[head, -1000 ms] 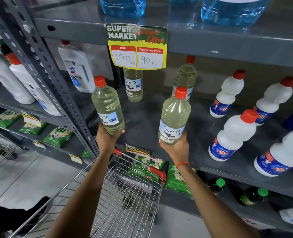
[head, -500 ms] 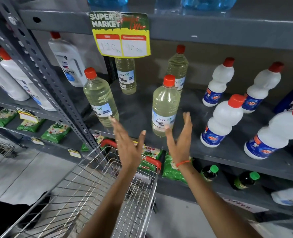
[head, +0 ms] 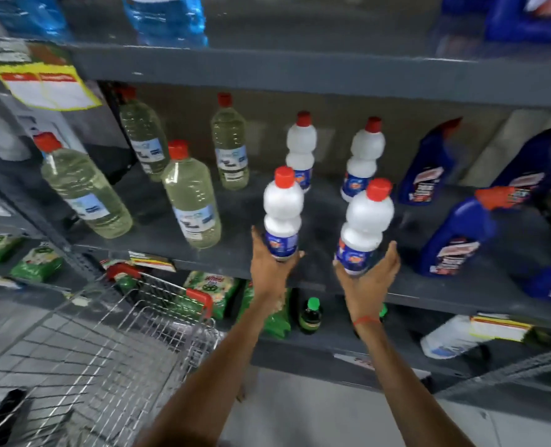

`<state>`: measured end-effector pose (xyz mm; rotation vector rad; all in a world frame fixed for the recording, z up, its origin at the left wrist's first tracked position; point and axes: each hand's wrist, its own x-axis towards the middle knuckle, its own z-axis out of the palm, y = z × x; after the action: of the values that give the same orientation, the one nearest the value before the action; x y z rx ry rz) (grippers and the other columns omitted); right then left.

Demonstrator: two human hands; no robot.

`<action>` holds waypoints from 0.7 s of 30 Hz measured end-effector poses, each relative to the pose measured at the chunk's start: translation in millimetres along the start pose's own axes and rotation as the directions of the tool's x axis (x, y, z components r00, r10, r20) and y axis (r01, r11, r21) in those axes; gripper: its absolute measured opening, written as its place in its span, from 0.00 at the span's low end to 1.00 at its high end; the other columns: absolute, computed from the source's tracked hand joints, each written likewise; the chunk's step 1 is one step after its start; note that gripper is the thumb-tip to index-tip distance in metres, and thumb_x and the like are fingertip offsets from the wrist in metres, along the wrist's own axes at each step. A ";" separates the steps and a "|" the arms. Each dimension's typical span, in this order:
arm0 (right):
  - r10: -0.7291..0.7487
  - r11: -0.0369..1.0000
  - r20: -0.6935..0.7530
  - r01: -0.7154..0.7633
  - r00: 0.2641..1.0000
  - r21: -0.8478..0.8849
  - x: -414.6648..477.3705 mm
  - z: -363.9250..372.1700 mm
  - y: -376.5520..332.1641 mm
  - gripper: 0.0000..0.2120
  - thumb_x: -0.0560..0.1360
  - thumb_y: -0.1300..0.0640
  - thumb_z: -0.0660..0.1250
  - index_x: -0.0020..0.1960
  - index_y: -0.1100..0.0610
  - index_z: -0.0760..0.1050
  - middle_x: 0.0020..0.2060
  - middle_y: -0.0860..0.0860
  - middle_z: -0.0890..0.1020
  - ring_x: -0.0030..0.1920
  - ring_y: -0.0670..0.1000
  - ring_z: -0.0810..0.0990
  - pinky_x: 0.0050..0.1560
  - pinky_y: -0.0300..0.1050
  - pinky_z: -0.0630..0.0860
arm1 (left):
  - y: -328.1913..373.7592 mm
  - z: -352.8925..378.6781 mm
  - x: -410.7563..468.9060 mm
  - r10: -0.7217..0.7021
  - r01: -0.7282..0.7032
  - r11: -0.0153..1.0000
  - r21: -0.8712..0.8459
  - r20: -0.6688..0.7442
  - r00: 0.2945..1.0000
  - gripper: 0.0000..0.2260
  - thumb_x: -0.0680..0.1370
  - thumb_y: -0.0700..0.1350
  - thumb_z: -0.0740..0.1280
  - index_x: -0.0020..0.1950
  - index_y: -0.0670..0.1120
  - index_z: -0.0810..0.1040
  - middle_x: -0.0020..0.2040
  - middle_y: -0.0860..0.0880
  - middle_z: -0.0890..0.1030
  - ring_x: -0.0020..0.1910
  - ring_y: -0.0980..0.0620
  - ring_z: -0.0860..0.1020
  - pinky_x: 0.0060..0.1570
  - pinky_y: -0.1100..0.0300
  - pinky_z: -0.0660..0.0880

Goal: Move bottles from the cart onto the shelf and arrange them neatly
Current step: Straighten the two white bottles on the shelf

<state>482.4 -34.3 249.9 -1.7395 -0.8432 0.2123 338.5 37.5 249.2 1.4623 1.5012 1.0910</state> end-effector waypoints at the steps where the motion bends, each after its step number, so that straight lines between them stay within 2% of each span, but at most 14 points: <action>1: 0.041 0.999 0.071 -0.042 0.997 0.013 6.7 -1.1 8.1 0.48 0.63 0.58 0.79 0.74 0.67 0.54 0.72 0.65 0.62 0.73 0.62 0.61 0.73 0.57 0.61 | -2.6 4.6 2.7 -0.003 0.003 1.000 0.019 -0.022 1.000 0.43 0.63 0.50 0.79 0.73 0.47 0.61 0.67 0.46 0.76 0.63 0.47 0.76 0.57 0.53 0.74; 3: 0.079 0.995 0.176 -0.089 0.981 0.053 14.3 -2.1 16.9 0.45 0.64 0.59 0.78 0.73 0.67 0.57 0.71 0.63 0.66 0.71 0.62 0.67 0.70 0.59 0.66 | -6.8 10.0 6.2 0.006 -0.001 0.997 0.075 -0.066 0.998 0.33 0.64 0.50 0.79 0.65 0.45 0.69 0.60 0.45 0.80 0.57 0.43 0.79 0.49 0.57 0.73; 6: 0.077 0.994 0.180 -0.089 0.981 0.059 15.5 -3.7 21.9 0.38 0.64 0.60 0.77 0.69 0.64 0.64 0.64 0.62 0.74 0.63 0.60 0.75 0.63 0.56 0.74 | -9.2 12.6 8.9 0.023 -0.011 0.992 0.125 -0.100 0.995 0.30 0.64 0.49 0.79 0.61 0.45 0.71 0.57 0.44 0.81 0.54 0.43 0.80 0.46 0.59 0.70; 18: 0.016 0.997 0.183 -0.029 0.983 0.066 12.7 -4.4 23.4 0.37 0.66 0.56 0.76 0.69 0.62 0.64 0.64 0.59 0.75 0.62 0.57 0.76 0.60 0.53 0.77 | -11.7 6.9 10.5 0.088 -0.076 0.983 0.166 -0.071 0.994 0.32 0.64 0.51 0.78 0.64 0.46 0.69 0.59 0.46 0.81 0.55 0.45 0.80 0.48 0.59 0.73; 21: 0.029 0.996 0.191 -0.045 0.981 0.079 12.0 -5.3 20.7 0.40 0.66 0.56 0.77 0.72 0.62 0.61 0.67 0.58 0.72 0.65 0.56 0.74 0.63 0.54 0.75 | -10.2 6.5 6.7 0.093 -0.089 0.990 0.110 -0.031 0.995 0.42 0.64 0.51 0.79 0.72 0.46 0.62 0.68 0.45 0.74 0.64 0.45 0.75 0.59 0.52 0.73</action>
<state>502.8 -33.0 236.4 -1.6756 -0.9269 0.4385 340.7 44.8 237.7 1.6072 1.5530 1.1106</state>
